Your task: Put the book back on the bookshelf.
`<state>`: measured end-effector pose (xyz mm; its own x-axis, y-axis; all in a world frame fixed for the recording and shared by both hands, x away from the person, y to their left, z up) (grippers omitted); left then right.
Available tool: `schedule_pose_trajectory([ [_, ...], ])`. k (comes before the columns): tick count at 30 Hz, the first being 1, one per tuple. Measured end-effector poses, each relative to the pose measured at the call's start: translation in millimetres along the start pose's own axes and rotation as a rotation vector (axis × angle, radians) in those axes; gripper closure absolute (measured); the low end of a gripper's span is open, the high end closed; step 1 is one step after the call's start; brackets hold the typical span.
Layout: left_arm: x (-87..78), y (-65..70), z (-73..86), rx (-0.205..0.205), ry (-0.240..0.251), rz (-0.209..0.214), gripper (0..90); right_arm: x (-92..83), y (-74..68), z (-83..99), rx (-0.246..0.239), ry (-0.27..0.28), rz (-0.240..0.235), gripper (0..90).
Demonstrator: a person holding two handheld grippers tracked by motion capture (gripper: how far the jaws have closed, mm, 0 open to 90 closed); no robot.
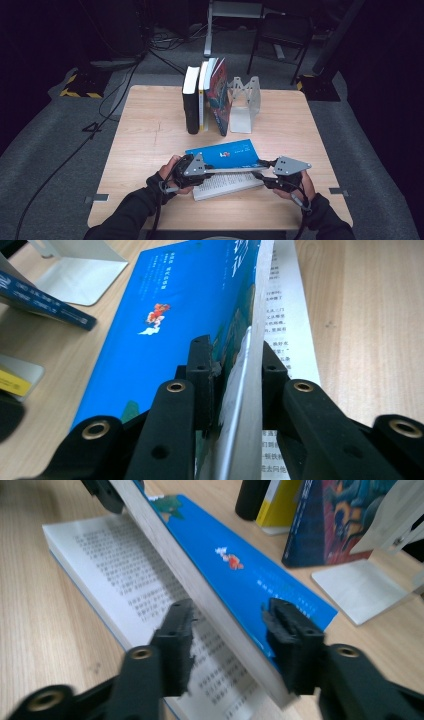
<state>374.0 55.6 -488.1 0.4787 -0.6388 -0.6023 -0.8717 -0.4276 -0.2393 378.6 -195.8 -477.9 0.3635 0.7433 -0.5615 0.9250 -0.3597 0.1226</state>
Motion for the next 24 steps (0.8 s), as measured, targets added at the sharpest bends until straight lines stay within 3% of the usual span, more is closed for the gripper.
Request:
schedule_pose_trajectory([
  [3, -0.6, -0.7, 1.3, -0.014, 0.006, 0.012, 75.5, 2.4, 4.1, 9.0, 0.019, -0.020, -0.028, 41.7],
  [6, -2.7, -3.6, 3.9, -0.030, 0.017, 0.028, 75.8, 7.7, 10.1, 17.1, 0.014, -0.054, 0.002, 39.4],
  [9, -6.4, -9.2, 10.0, -0.059, 0.028, 0.059, 75.9, 12.6, 16.1, 20.2, 0.028, -0.037, 0.010, 46.2],
  [11, -7.1, -11.1, 12.1, -0.069, 0.032, 0.069, 75.6, 13.7, 17.7, 18.4, 0.013, -0.015, 0.013, 59.7],
  [12, -8.7, -13.4, 14.7, -0.068, 0.029, 0.077, 75.6, 13.7, 17.7, 18.4, 0.013, -0.015, 0.013, 59.7],
  [14, -13.8, -20.5, 19.9, -0.078, 0.035, 0.087, 75.4, 13.3, 15.9, 11.0, -0.032, 0.015, 0.008, 61.5],
  [16, -17.9, -27.1, 25.1, -0.092, 0.027, 0.097, 74.5, 12.8, 10.5, -1.1, -0.054, 0.063, -0.038, 64.0],
  [19, -24.5, -35.8, 32.7, -0.090, -0.001, 0.068, 71.9, 19.2, 1.7, -11.0, -0.116, 0.039, -0.041, 68.8],
  [21, -27.6, -39.3, 35.5, -0.102, -0.017, 0.031, 68.1, 23.3, -2.7, -13.6, -0.125, 0.037, -0.056, 70.9],
  [24, -34.0, -36.8, 37.8, -0.077, -0.073, -0.060, 63.0, 27.9, -11.6, -19.5, -0.150, 0.019, -0.058, 73.0],
])
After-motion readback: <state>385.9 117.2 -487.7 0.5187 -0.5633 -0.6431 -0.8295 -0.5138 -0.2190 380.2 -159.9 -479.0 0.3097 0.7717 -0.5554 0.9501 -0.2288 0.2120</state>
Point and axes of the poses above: each handheld gripper's, and its own axes: x roughly forward along the jaws, z roughly out of its underside, y roughly to its right, the point moved 6 cm from there along x, roughly forward along the jaws, and after that the axes turned 9 degrees about -z, right-handed, at the moved point
